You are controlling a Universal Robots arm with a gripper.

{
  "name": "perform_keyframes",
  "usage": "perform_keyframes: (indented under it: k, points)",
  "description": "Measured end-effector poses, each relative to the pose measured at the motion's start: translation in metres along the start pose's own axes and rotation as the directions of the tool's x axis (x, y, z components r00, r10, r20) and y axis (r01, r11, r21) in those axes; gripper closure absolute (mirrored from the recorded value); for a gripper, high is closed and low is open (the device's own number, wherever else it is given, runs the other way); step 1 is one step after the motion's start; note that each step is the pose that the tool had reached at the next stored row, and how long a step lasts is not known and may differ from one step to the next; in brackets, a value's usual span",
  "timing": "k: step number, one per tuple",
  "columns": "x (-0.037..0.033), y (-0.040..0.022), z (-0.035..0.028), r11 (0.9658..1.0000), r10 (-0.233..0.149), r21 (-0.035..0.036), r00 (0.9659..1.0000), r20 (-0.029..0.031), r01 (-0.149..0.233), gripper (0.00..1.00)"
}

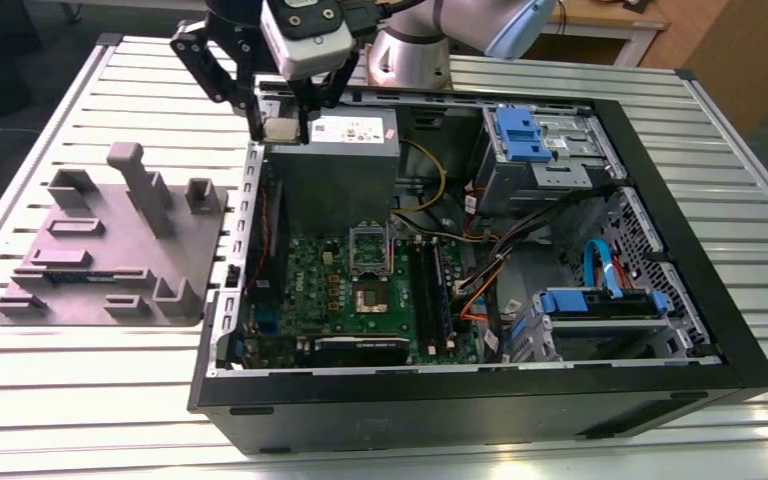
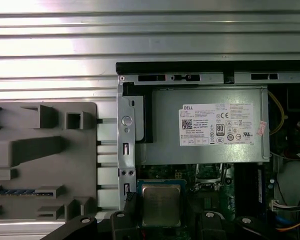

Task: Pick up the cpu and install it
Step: 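Pick up the cpu and move it towards the insertion slot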

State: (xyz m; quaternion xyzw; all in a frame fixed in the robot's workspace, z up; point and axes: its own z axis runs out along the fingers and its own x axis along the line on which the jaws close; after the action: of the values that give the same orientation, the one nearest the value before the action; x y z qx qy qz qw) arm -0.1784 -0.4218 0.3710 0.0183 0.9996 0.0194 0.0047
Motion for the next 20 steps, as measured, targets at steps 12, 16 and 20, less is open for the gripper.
perform_keyframes:
  k: [12, 16, 20]
  points:
    - [-0.0117, 0.0004, 0.0001, 1.0000, 0.000, 0.0000, 1.0000, 0.0000, 0.000, 0.53]
    - [-0.0172, 0.0006, 0.0002, 1.0000, 0.000, 0.0000, 1.0000, 0.0000, 0.000, 0.53]
    - [-0.0240, 0.0009, 0.0002, 1.0000, 0.000, 0.0000, 1.0000, 0.0000, 0.000, 0.53]
